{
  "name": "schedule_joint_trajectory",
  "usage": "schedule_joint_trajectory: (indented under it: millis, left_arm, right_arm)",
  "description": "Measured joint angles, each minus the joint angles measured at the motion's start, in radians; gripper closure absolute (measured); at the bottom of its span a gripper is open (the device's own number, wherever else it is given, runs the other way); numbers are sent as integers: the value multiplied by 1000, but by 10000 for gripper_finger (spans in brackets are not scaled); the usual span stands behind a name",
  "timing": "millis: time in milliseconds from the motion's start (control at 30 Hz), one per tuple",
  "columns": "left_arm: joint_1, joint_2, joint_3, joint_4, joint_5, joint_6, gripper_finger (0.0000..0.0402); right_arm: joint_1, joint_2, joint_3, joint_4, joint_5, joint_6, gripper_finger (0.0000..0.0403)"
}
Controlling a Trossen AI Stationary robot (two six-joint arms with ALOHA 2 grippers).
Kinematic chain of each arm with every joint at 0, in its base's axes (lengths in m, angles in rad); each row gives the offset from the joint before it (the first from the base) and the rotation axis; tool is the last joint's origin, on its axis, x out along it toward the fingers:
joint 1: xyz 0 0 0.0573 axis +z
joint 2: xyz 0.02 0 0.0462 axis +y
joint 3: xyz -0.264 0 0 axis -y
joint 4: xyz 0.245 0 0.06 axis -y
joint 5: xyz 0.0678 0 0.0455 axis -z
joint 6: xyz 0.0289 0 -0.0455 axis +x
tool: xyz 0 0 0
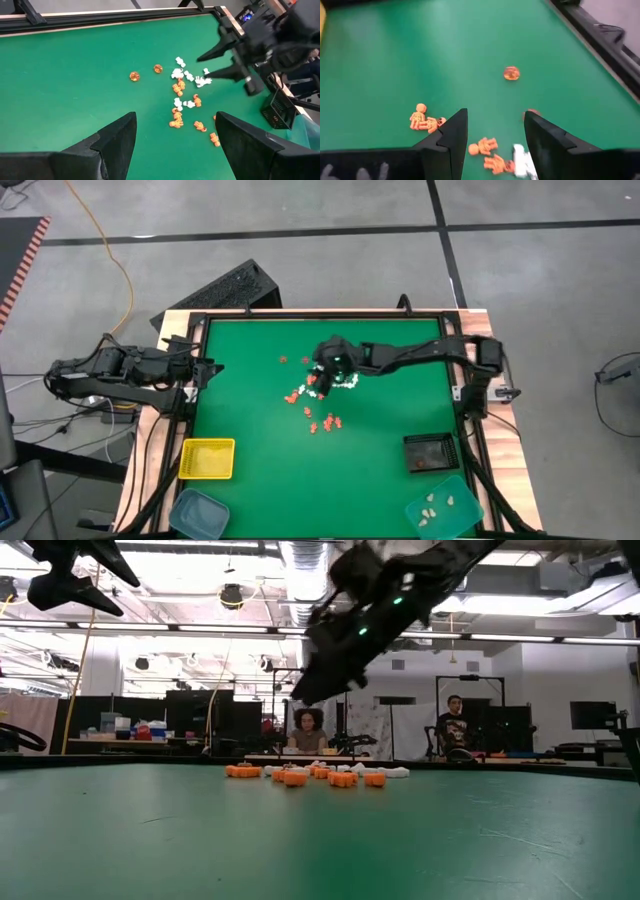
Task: Sort Halloween decoration
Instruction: Put the orange pumpkin toy into the black bin
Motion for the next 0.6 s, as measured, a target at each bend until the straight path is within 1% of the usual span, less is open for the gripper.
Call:
schedule_joint_trajectory:
  millis: [133, 267, 467, 600]
  left_arm:
    - [0, 0, 0, 0, 0, 0, 141]
    - [0, 0, 0, 0, -4, 1, 141]
    - [0, 0, 0, 0, -15, 12, 141]
    - [0, 0, 0, -1, -23, 12, 141]
  right_arm:
    - [-31, 116, 104, -50, 1, 8, 214]
    - [-65, 200, 183, -101, 11, 70, 214]
    - [-85, 265, 274, -152, 46, 111, 214]
    - [-84, 289, 316, -202, 101, 163, 214]
